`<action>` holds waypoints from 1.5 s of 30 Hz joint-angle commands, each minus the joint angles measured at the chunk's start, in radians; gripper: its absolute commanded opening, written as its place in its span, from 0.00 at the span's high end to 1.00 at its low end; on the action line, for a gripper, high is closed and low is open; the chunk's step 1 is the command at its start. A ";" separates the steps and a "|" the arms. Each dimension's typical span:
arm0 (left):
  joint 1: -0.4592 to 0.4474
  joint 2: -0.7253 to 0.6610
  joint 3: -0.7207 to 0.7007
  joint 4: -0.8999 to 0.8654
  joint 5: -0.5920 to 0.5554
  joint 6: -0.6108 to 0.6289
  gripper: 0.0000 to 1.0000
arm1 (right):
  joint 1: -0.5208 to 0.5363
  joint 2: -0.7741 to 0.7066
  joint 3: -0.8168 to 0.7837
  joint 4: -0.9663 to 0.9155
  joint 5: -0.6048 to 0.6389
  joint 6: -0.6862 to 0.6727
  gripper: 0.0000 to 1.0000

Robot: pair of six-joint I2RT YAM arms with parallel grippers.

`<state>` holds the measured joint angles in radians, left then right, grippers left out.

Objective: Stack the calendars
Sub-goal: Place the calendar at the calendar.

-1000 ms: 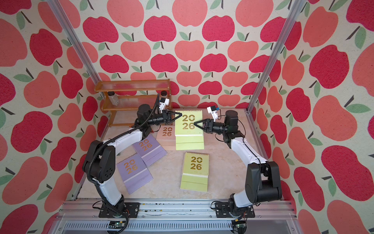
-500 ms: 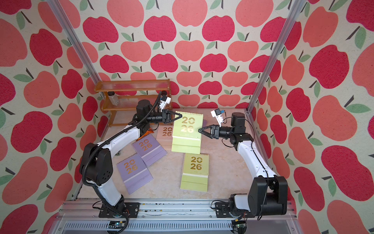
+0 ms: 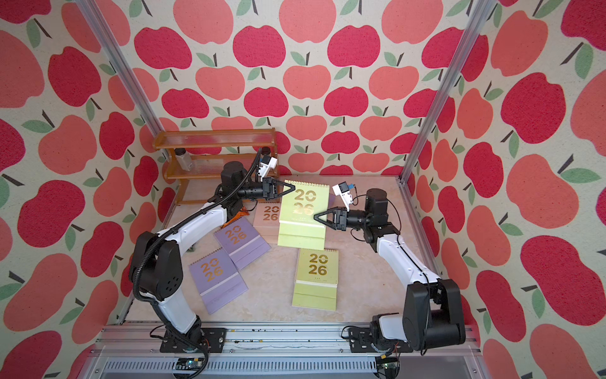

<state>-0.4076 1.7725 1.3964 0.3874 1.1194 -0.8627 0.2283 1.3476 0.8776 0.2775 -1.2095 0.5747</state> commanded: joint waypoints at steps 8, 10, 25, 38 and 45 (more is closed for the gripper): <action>0.000 -0.007 0.011 0.052 0.010 -0.006 0.68 | 0.011 -0.022 -0.029 0.032 0.037 0.038 1.00; 0.010 -0.017 0.003 0.051 0.004 0.000 0.46 | 0.010 -0.035 -0.010 -0.129 0.049 -0.030 1.00; 0.069 -0.030 0.023 0.014 0.010 0.021 0.09 | -0.055 -0.246 -0.172 -0.753 0.138 -0.119 1.00; 0.072 -0.042 0.001 0.017 0.007 0.026 0.08 | -0.054 -0.297 -0.376 -0.635 0.129 -0.056 1.00; 0.072 -0.040 0.000 0.018 0.003 0.022 0.08 | -0.055 -0.297 -0.438 -0.575 0.117 -0.037 1.00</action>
<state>-0.3424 1.7672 1.4059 0.3775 1.1233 -0.8459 0.1745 1.0668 0.4477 -0.3592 -1.0412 0.5255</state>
